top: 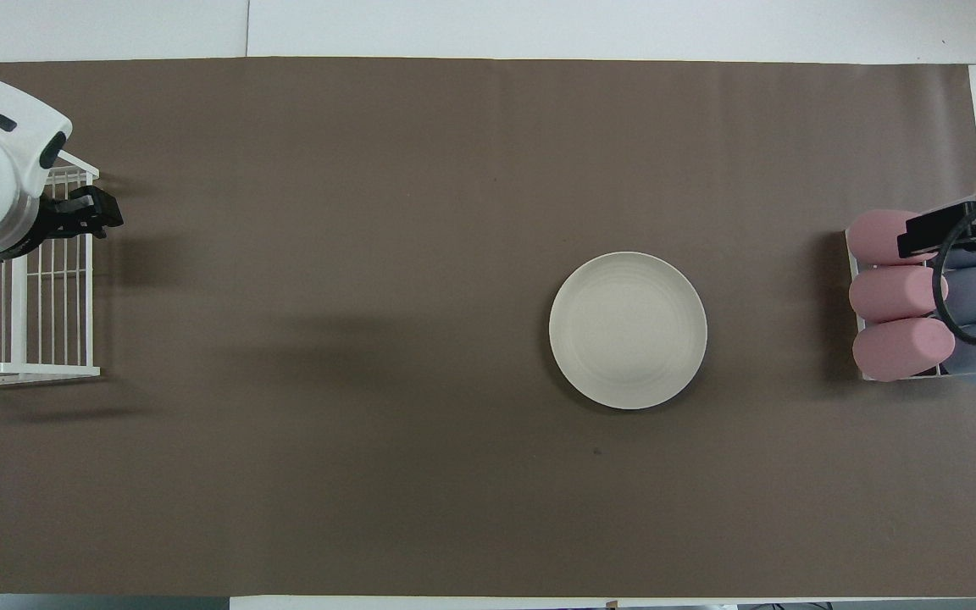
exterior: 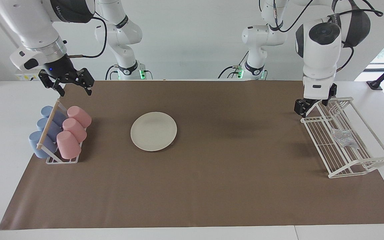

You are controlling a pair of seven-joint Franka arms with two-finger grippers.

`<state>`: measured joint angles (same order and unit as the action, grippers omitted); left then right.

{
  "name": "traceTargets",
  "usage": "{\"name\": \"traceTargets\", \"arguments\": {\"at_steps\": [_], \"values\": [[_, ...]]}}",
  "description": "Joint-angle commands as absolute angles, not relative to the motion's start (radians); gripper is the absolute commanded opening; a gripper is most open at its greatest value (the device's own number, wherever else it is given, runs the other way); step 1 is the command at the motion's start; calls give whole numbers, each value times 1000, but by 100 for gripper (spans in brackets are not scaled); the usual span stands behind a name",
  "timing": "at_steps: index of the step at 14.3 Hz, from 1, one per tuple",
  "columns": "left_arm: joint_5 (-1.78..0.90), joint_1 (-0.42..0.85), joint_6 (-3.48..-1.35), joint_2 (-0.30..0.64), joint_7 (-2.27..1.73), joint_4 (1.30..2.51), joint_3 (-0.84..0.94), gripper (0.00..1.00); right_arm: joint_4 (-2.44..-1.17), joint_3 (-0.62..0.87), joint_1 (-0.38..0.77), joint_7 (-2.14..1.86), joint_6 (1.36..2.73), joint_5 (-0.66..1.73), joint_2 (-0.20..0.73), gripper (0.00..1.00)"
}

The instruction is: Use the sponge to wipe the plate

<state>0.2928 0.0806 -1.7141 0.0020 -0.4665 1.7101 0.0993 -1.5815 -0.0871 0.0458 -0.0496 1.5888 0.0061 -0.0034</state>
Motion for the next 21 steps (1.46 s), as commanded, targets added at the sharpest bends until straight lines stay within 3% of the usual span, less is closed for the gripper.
{"name": "traceTargets", "arguments": {"at_steps": [1,7,10,21], "values": [[142,55,-1577,-12,-324,1625,103,100,-1580,-77,35,-66,1580,-12,-5,100],[-38,32,-1444,-37,-121,1612,80,100,-1580,-77,35,-66,1580,-12,-5,100],[-66,31,-1476,-64,-143,1663,74,100,-1580,-77,35,-66,1580,-12,-5,100],[-57,32,-1493,-52,-150,1646,77,100,-1580,-77,41,-66,1582,-12,-5,100]]}}
